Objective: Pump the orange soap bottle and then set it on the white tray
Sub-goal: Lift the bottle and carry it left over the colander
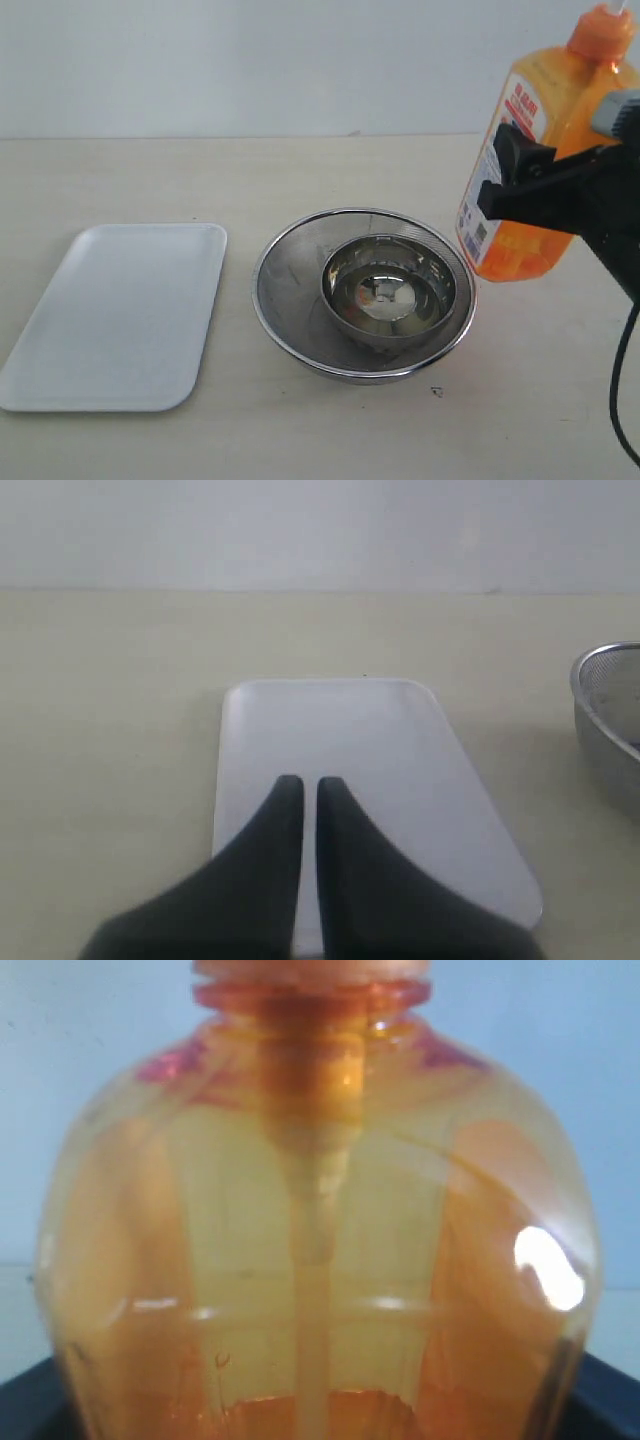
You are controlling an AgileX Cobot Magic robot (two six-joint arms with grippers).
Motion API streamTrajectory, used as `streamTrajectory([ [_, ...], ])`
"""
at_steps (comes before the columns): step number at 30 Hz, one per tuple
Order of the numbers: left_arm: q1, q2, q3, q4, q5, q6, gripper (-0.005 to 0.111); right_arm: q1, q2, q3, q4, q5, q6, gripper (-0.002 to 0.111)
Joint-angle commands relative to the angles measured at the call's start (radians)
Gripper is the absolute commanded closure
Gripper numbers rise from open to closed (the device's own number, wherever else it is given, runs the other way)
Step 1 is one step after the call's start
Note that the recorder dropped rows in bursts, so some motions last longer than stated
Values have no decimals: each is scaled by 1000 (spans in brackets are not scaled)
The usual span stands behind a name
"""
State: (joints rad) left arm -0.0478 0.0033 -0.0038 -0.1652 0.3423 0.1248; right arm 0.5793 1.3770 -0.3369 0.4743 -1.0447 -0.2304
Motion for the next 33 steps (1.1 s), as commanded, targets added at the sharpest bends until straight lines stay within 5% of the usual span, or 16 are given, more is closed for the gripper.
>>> streamTrajectory([
  [1,-7,-3,4,-11,-1,-2,102,-1,-63,-97,-46,4,-40,108],
  [8,-7,-3,4,-11,-1,-2,102,27,-98,-221,-97,132,-53,108],
  [20,-7,-3,4,-11,-4,-2,102,280,-81,-470,-97,214,-144,108],
  [33,-7,-3,4,-11,-4,-2,102,408,239,-738,-98,231,-141,108],
])
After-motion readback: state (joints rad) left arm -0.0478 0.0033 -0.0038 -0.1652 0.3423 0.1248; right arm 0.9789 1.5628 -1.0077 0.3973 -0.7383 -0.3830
